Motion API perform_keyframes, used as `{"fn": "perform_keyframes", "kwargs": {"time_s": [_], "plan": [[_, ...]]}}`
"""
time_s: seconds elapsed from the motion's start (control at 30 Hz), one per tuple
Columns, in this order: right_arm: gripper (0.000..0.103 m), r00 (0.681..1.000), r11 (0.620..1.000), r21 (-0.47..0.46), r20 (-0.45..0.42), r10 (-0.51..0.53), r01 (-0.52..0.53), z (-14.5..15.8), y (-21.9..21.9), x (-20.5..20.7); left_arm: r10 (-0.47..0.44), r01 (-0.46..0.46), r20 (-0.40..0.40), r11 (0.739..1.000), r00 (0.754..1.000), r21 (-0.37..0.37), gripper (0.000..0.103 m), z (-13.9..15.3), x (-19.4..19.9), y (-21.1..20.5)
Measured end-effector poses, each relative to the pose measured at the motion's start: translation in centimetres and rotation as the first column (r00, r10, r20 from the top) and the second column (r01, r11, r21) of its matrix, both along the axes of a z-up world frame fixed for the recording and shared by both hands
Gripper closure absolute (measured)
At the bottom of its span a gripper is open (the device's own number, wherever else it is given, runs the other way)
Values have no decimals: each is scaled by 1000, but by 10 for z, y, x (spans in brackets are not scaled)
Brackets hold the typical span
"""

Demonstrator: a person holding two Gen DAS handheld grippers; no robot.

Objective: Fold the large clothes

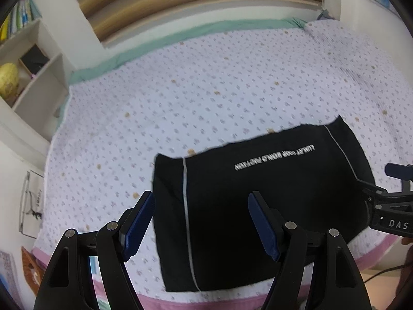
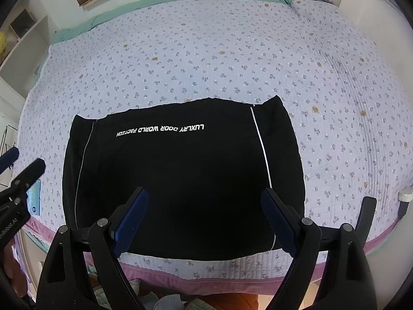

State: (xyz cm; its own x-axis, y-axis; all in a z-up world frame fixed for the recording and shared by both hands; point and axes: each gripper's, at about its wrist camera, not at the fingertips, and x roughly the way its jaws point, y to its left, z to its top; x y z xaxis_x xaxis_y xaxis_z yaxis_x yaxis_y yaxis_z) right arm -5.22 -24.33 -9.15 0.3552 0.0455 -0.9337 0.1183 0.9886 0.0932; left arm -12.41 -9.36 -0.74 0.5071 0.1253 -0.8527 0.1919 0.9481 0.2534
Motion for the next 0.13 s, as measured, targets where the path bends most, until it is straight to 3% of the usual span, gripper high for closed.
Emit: {"fn": "perform_keyframes", "kwargs": {"time_s": [0.07, 0.13], "plan": [[13, 1000, 1000, 0, 1, 5, -5, 0, 1, 1, -5, 4, 58, 1000, 998, 26, 28, 5, -4, 1], [13, 1000, 1000, -2, 3, 8, -8, 0, 1, 1, -12, 11, 58, 1000, 998, 29, 28, 6, -3, 1]]}}
